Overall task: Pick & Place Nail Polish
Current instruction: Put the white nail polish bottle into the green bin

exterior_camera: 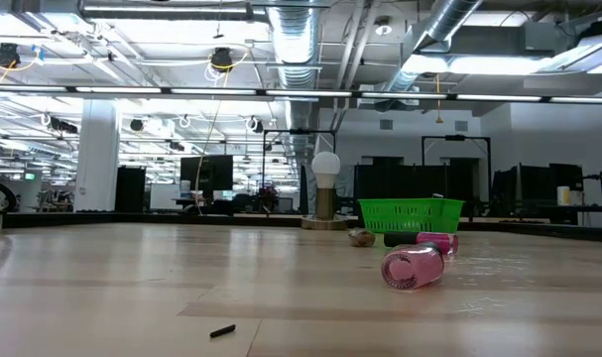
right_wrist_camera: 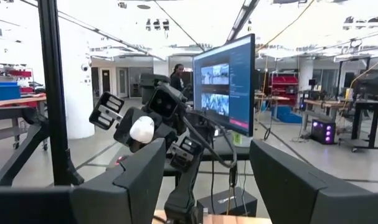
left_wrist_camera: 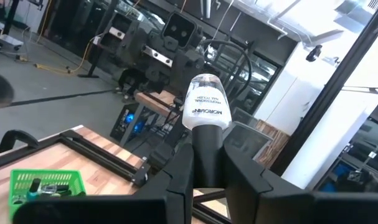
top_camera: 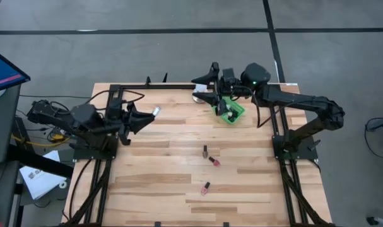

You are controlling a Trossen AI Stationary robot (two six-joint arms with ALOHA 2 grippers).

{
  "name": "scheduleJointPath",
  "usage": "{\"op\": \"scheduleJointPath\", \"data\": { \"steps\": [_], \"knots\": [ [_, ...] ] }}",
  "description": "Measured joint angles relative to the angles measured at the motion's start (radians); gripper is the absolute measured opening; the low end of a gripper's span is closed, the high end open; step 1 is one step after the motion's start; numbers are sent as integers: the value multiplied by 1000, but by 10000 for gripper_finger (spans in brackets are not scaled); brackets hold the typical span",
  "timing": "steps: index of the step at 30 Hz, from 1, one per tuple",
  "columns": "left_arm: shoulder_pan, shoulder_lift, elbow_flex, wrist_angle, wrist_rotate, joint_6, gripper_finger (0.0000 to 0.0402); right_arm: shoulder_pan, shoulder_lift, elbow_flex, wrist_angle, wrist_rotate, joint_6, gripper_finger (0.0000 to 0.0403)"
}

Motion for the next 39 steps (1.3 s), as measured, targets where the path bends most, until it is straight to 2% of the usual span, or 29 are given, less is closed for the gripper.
{"op": "scheduleJointPath", "data": {
  "steps": [19, 29, 39],
  "knots": [
    [0, -2, 0, 50, 19, 2, 51, 4, 0, 8, 1, -6, -32, 226],
    [34, 53, -1, 144, 59, 30, 51, 81, -1, 8, 36, -32, -124, 252],
    [216, 231, -1, 372, 387, -31, 51, 132, 22, 9, 58, -32, -123, 256]
  ]
}}
